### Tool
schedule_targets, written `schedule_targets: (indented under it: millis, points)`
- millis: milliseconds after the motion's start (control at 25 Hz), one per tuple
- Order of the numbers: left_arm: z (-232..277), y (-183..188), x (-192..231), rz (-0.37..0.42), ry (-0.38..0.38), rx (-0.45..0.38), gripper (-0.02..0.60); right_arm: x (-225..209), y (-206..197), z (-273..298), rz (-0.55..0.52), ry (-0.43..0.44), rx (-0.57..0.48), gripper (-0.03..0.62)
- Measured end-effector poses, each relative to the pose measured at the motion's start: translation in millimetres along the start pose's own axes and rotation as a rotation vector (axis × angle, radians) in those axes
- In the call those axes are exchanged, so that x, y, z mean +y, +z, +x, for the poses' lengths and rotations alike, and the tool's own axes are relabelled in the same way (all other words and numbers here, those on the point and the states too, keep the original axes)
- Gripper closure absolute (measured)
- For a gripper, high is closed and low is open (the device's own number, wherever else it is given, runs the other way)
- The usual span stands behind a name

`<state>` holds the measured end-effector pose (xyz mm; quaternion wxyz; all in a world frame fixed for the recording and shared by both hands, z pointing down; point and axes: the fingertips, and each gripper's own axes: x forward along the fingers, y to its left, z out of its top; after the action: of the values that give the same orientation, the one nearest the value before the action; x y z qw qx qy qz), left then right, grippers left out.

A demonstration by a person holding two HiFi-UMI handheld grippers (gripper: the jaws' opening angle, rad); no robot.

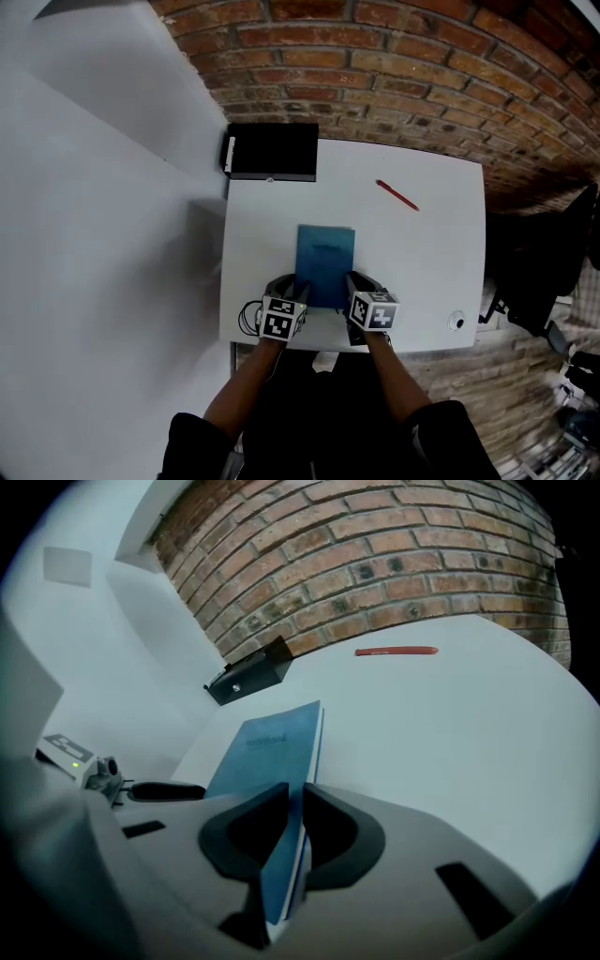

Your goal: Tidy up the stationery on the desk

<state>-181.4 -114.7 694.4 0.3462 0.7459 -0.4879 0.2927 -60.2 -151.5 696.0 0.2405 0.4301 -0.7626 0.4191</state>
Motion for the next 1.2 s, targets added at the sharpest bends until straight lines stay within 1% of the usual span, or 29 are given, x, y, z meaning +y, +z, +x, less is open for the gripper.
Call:
schedule_targets:
  millis: [480,600,680,800,920,1080,1200]
  points:
    - [0.7,-2.8,1.7,0.01,0.019,0.007,0.41,1.1,-4.2,4.8,-0.046,-0.024,-0.003,0.528]
    - [0.5,-3.5,1.8,0.016,0.022,0.008,0.408,1.8,-3.3,4.4,-0.081,-0.025,0.0,0.528]
    - [0.6,-3.5,1.2,0.028,0.022,0.007,0.409,-0.9,0.3,1.3,-0.118,-0.036,-0.021,0.528]
    - [-1.1,-0.8,1.1,0.066,0.033,0.001,0.41,-11.2,12.9,-6.7,-0.145,-0.049,-0.072,0.528]
    - [-5.9,6.9,0.7,0.105,0.051,-0.029,0.41,-23.4,32.0,-12.2,-0.174,-0.041,-0.108,0.528]
    - [-12.5,22.1,-7.0,0.112,0.045,-0.092,0.41,-43.8,67.9,-18.6,-0.278,-0.064,-0.165,0.528]
    - [-12.1,26.6,-13.9,0.119,0.04,-0.109,0.414,-59.9,92.1,-20.8,-0.326,-0.08,-0.187,0.528]
